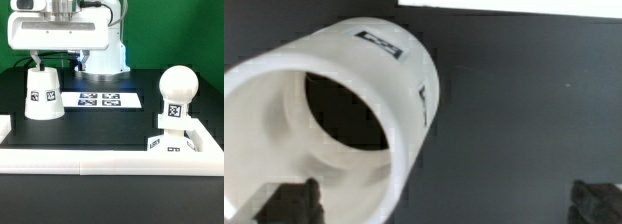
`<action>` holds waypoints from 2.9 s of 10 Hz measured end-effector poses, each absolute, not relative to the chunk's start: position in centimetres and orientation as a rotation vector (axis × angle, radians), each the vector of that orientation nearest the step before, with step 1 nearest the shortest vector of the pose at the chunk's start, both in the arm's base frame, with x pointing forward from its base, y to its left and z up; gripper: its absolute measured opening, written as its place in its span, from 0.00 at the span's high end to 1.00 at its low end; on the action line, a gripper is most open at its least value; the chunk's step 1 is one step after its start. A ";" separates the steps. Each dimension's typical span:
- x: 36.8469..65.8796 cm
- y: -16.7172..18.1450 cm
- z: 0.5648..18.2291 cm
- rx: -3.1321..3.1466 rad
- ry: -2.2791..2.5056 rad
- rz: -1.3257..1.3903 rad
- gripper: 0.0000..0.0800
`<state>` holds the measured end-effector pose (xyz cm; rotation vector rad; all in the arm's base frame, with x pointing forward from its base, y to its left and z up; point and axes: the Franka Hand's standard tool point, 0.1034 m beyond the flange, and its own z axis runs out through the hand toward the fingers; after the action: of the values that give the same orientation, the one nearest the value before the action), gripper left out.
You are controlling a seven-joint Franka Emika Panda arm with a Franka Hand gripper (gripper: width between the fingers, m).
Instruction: Assemble lamp
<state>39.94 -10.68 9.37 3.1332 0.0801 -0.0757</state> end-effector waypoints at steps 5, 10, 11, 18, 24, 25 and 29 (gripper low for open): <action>39.2 -10.7 7.4 3.120 0.095 -0.105 0.13; 38.8 -10.7 6.7 3.118 0.096 -0.131 0.64; 38.8 -10.7 6.7 3.118 0.096 -0.131 0.87; 39.1 -9.8 7.1 3.122 0.066 -0.139 0.95; 43.0 -2.0 10.2 3.145 0.003 -0.154 0.94; 44.0 -0.9 10.9 3.145 -0.007 -0.157 0.94; 46.3 1.2 12.7 3.153 -0.026 -0.148 0.94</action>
Offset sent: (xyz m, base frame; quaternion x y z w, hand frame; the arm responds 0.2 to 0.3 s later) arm -0.0077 0.0052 -0.0098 0.0086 0.0007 0.0107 0.9999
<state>46.28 1.24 12.67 3.1529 -0.0264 -0.1480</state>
